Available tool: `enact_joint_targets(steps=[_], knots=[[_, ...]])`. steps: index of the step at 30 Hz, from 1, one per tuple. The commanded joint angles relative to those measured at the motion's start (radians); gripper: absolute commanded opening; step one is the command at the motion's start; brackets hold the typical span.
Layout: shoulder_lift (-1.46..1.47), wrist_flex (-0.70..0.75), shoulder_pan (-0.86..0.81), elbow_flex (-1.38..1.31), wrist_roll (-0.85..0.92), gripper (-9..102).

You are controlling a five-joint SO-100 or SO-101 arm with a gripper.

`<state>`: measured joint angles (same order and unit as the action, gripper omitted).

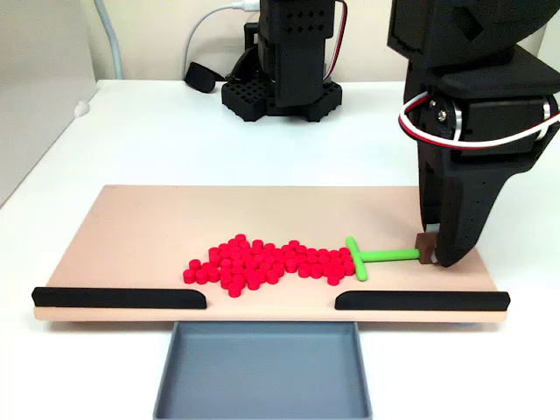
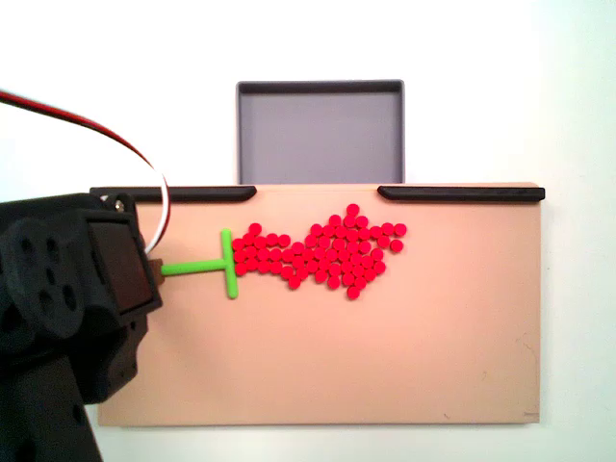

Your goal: Gather the left side granules

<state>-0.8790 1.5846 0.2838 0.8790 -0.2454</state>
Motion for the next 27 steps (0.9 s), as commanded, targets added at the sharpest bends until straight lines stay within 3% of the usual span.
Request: enact_joint_targets(steps=[1,27], knots=[[-0.006,-0.003,-0.017,0.003,-0.002,0],[-0.008,-0.003,-0.069,0.003,0.026,0]])
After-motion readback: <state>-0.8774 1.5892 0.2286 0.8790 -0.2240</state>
